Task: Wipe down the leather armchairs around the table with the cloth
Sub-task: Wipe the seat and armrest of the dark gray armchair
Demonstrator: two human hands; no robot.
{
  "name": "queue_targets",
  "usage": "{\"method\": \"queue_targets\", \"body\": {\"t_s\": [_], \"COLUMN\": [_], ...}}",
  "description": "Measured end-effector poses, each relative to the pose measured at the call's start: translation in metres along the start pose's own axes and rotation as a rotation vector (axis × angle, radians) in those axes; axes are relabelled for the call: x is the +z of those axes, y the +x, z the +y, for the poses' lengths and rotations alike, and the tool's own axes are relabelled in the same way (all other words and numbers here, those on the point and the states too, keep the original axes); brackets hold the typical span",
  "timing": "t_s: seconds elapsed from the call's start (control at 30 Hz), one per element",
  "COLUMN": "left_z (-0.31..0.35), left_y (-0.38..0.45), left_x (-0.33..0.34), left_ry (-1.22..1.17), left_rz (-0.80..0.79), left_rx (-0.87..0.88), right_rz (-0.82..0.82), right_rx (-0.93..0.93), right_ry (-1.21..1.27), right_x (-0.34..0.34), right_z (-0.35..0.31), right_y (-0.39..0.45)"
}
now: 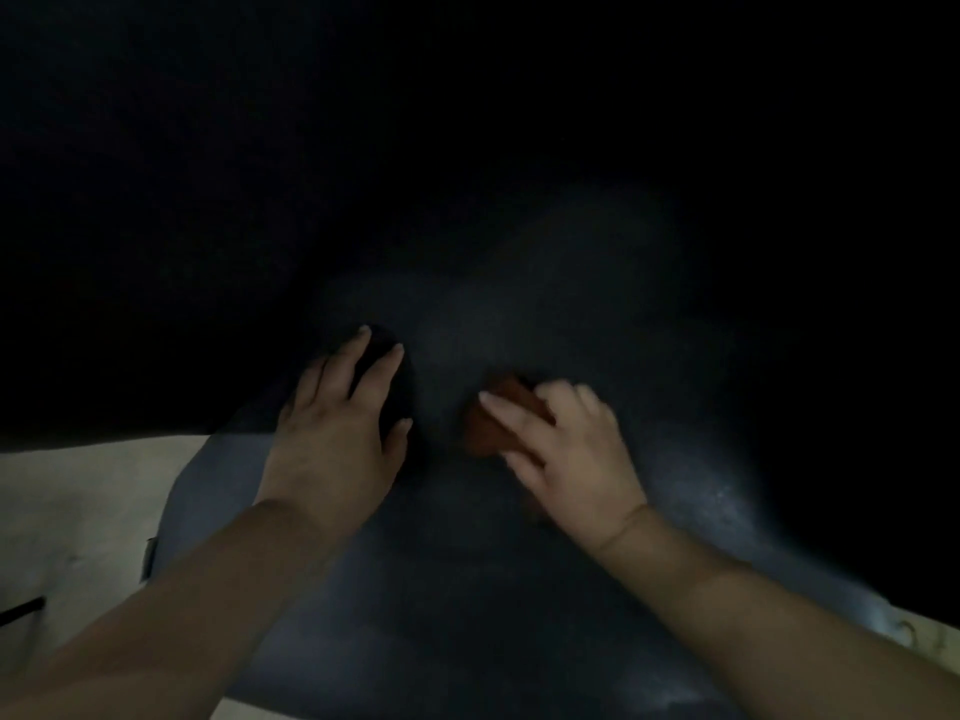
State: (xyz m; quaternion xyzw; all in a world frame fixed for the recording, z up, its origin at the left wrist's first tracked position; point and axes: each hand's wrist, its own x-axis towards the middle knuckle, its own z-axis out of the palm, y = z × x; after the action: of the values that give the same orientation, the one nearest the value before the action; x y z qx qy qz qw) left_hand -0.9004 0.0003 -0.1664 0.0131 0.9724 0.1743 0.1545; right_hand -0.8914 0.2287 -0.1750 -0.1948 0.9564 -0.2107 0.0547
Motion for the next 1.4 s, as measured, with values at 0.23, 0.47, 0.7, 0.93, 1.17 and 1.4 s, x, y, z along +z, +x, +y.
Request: {"method": "queue_targets", "body": {"t_s": [0.23, 0.47, 0.7, 0.93, 1.17, 1.4], "left_z": [-0.026, -0.009, 0.022, 0.077, 0.115, 0.136], "left_y": [-0.022, -0.014, -0.003, 0.009, 0.029, 0.035], "left_x": [0.0, 0.001, 0.008, 0.018, 0.027, 0.035], "left_ry": [0.013, 0.015, 0.022, 0.019, 0.053, 0.131], "left_rz": [-0.002, 0.021, -0.008, -0.047, -0.045, -0.061], "left_rx": [-0.004, 0.018, 0.047, 0.152, 0.234, 0.289], "right_rz": [0.292, 0.093, 0.371, 0.219, 0.5, 0.735], "right_rx": [0.488, 0.155, 0.711, 0.475, 1.013, 1.531], "right_ry": [0.005, 0.003, -0.03, 0.028, 0.075, 0.159], "right_x": [0.01, 0.021, -0.016, -0.018, -0.038, -0.036], "right_z": [-0.002, -0.033, 0.053, 0.038, 0.102, 0.095], "right_y": [0.048, -0.025, 0.016, -0.028, -0.092, -0.15]}}
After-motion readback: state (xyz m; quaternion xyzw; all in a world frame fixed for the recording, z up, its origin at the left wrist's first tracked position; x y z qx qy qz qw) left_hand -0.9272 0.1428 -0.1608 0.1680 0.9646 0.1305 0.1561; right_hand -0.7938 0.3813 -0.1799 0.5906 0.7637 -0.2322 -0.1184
